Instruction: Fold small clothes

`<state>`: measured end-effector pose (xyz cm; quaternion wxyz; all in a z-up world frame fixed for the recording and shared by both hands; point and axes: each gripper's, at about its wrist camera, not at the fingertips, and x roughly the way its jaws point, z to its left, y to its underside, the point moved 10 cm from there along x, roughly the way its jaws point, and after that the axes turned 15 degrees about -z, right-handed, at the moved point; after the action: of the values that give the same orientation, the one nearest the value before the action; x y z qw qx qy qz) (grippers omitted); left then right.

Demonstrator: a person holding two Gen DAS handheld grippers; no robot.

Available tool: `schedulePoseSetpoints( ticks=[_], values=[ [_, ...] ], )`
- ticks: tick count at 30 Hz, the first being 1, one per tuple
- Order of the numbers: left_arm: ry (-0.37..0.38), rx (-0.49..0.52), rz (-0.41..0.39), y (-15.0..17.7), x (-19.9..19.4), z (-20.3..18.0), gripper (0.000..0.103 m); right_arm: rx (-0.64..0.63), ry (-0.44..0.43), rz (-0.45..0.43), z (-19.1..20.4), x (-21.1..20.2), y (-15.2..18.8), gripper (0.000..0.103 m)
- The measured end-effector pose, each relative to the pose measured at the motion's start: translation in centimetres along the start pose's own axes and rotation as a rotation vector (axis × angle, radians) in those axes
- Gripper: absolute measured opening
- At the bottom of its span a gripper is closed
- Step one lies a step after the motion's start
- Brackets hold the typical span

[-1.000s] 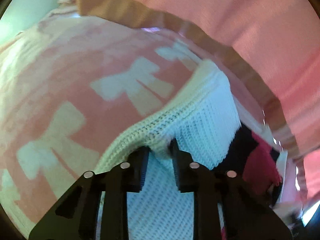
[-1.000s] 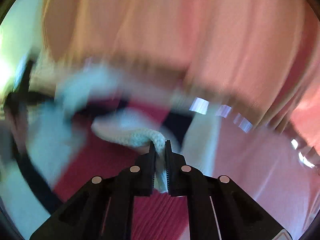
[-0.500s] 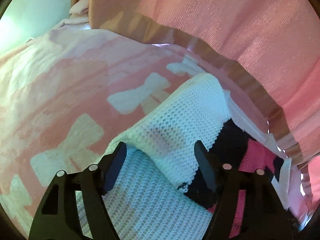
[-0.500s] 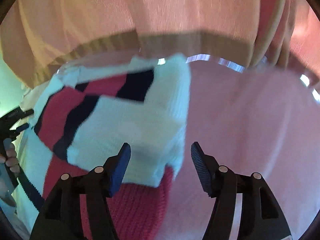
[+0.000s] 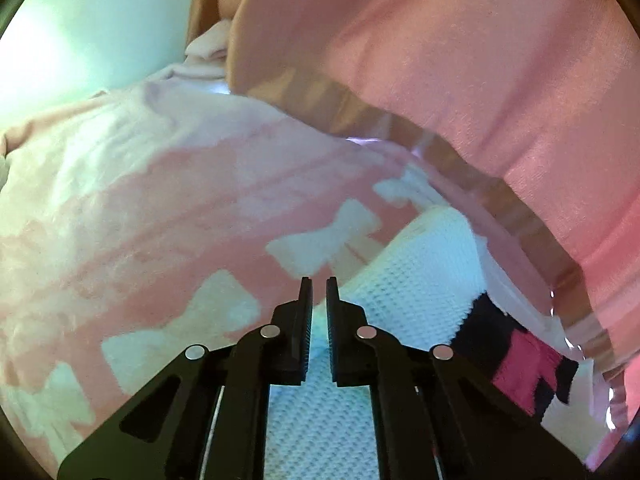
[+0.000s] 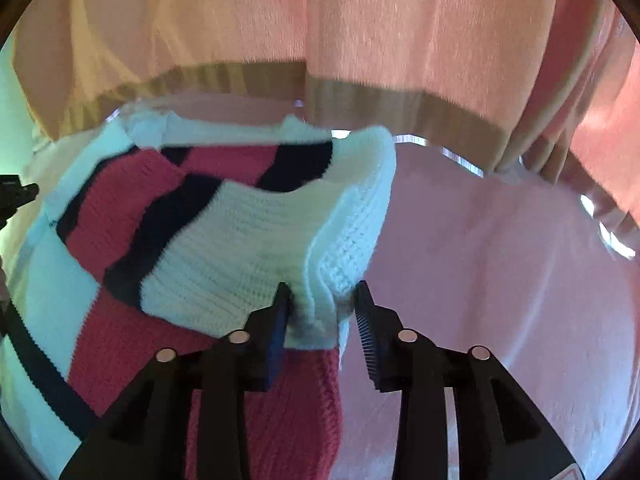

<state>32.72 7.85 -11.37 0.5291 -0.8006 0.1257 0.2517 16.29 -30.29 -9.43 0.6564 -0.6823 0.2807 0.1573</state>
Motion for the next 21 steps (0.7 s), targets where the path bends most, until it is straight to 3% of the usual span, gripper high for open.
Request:
schedulePoseSetpoints(
  ticks=[4, 8, 11, 14, 17, 19, 20, 21],
  values=[
    [0.053, -0.09, 0.158, 2.3, 0.6, 0.4, 0.015, 0.127, -0.059, 0.053, -0.7, 0.6, 1.4, 0.035],
    [0.14, -0.164, 0.228, 3.3, -0.6, -0.9, 0.05, 0.185, -0.094, 0.045, -0.5, 0.0, 1.1, 0.035],
    [0.171, -0.219, 0.28, 4.3, -1.7, -1.9, 0.052, 0.236, -0.127, 0.053, 0.0, -0.9, 1.4, 0.035],
    [0.183, -0.212, 0.307, 5.3, -1.2, -3.0, 0.06, 0.269, -0.169, 0.074, 0.8, -0.5, 1.9, 0.035],
    [0.145, -0.242, 0.315, 5.9, 0.6, -2.4, 0.059, 0.307, -0.179, 0.086, 0.9, 1.0, 2.1, 0.035],
    [0.145, -0.265, 0.277, 5.2, 1.0, -2.3, 0.052, 0.333, -0.193, 0.086, 0.9, 1.7, 2.2, 0.022],
    [0.161, -0.26, 0.262, 4.7, 1.1, -2.6, 0.033, 0.335, -0.198, 0.075, 1.0, 1.7, 1.9, 0.007],
    [0.179, -0.249, 0.255, 4.4, 1.2, -2.9, 0.013, 0.318, -0.189, 0.051, 1.1, 1.5, 1.3, 0.007]
  ],
)
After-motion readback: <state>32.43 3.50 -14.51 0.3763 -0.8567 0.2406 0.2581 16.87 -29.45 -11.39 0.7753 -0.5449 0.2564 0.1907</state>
